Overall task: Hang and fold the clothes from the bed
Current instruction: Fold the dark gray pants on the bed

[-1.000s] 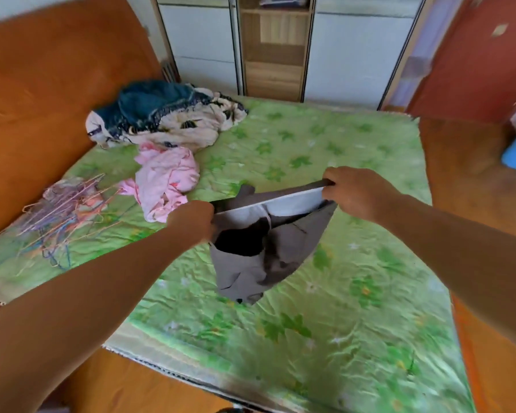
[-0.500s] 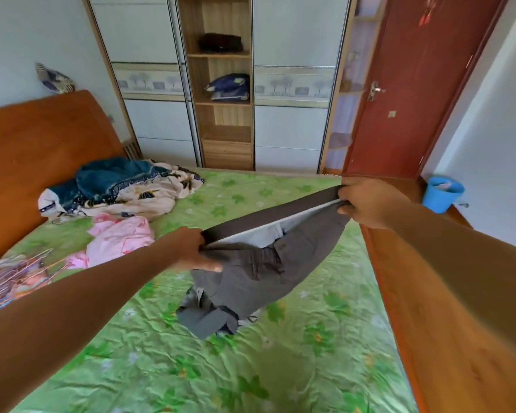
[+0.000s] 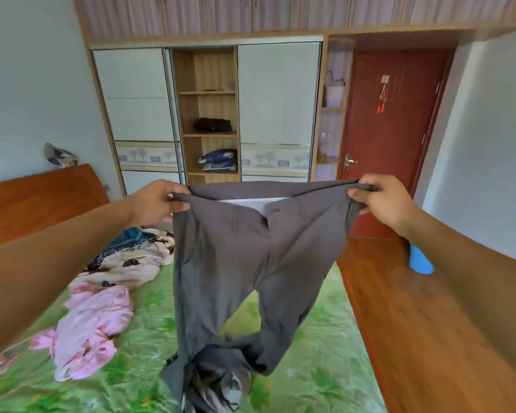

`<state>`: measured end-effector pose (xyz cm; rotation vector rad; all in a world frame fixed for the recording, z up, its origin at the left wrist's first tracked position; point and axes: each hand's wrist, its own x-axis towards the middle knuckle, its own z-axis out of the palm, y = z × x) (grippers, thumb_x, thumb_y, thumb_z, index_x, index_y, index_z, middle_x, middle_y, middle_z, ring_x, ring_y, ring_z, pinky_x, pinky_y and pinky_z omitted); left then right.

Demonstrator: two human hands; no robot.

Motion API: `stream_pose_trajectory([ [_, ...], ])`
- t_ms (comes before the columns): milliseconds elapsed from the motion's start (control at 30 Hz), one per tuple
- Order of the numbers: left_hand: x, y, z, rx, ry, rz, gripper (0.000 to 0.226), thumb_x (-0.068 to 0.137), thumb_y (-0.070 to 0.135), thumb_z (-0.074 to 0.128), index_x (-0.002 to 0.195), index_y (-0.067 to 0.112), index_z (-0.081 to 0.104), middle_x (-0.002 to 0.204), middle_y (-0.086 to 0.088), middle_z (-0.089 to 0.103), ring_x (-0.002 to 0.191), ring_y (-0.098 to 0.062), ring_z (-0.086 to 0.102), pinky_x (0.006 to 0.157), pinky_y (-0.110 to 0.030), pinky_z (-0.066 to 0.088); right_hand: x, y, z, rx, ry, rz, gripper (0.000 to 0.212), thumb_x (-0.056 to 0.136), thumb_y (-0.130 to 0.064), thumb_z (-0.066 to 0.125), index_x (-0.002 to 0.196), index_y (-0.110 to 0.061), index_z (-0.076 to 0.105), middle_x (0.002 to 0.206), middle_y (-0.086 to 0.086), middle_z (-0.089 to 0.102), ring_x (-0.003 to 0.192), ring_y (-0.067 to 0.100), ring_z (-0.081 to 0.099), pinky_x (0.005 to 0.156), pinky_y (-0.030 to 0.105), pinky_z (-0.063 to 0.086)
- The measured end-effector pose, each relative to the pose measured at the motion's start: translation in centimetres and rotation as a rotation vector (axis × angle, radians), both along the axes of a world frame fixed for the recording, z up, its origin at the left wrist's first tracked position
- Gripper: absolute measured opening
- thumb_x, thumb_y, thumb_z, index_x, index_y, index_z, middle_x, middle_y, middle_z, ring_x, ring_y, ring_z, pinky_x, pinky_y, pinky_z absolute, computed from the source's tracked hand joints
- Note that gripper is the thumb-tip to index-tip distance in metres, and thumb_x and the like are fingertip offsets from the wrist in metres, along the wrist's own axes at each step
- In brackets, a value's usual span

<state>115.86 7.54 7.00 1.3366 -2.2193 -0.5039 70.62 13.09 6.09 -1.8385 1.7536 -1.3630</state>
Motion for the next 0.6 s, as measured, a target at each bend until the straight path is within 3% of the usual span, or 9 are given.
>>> stream_pose_trajectory([
  [133, -0.2, 0.0, 6.4, -0.054, 0.095, 0.020, 0.024, 0.100, -0.007, 0.049, 0.099, 0.006, 0.070, 0.090, -0.005, 0.069, 0.079, -0.006, 0.066, 0.069, -0.018, 0.056, -1.0, -0.7, 3.8, -0.155, -0.026, -0.036, 0.022, 0.094, -0.018, 0.070, 0.073, -0.015, 0.065, 0.067, -0.001, 0.059, 0.065, 0.018, 0.053, 0.066, 0.036, 0.046],
  [300, -1.6, 1.4, 13.8, -0.119, 0.267, 0.014, 0.028, 0.101, -0.004, 0.044, 0.094, 0.008, 0.067, 0.092, -0.005, 0.066, 0.086, -0.013, 0.062, 0.083, -0.024, 0.053, -1.3, -0.2, 9.2, -0.309, -0.137, -0.016, 0.016, 0.097, -0.011, 0.065, 0.085, -0.020, 0.070, 0.077, -0.002, 0.063, 0.067, 0.013, 0.055, 0.059, 0.027, 0.045],
  [433, -2.4, 2.0, 14.2, 0.038, 0.280, -0.005, 0.012, 0.082, 0.006, 0.051, 0.086, 0.006, 0.063, 0.086, -0.009, 0.057, 0.084, -0.021, 0.054, 0.074, -0.028, 0.048, -1.3, 0.1, 9.8, -0.303, -0.129, -0.044, 0.021, 0.099, -0.016, 0.061, 0.078, -0.019, 0.062, 0.076, -0.002, 0.056, 0.071, 0.015, 0.048, 0.065, 0.031, 0.038],
  [500, -2.6, 2.3, 13.4, 0.119, 0.252, -0.052, 0.004, 0.090, 0.007, 0.061, 0.089, 0.007, 0.065, 0.088, -0.006, 0.064, 0.087, -0.018, 0.062, 0.078, -0.026, 0.051, -1.4, 0.4, 9.3, -0.278, -0.189, -0.042, 0.024, 0.100, -0.016, 0.059, 0.076, -0.018, 0.060, 0.076, 0.000, 0.056, 0.073, 0.016, 0.048, 0.068, 0.032, 0.037],
  [600, -2.9, 2.3, 12.2, 0.090, 0.183, -0.102, 0.012, 0.093, 0.016, 0.069, 0.085, 0.009, 0.064, 0.084, 0.001, 0.068, 0.086, -0.012, 0.068, 0.082, -0.027, 0.056, -1.5, 1.1, 9.0, -0.245, -0.235, -0.047, 0.019, 0.099, -0.012, 0.059, 0.081, -0.013, 0.065, 0.079, 0.004, 0.061, 0.073, 0.017, 0.051, 0.069, 0.032, 0.040],
])
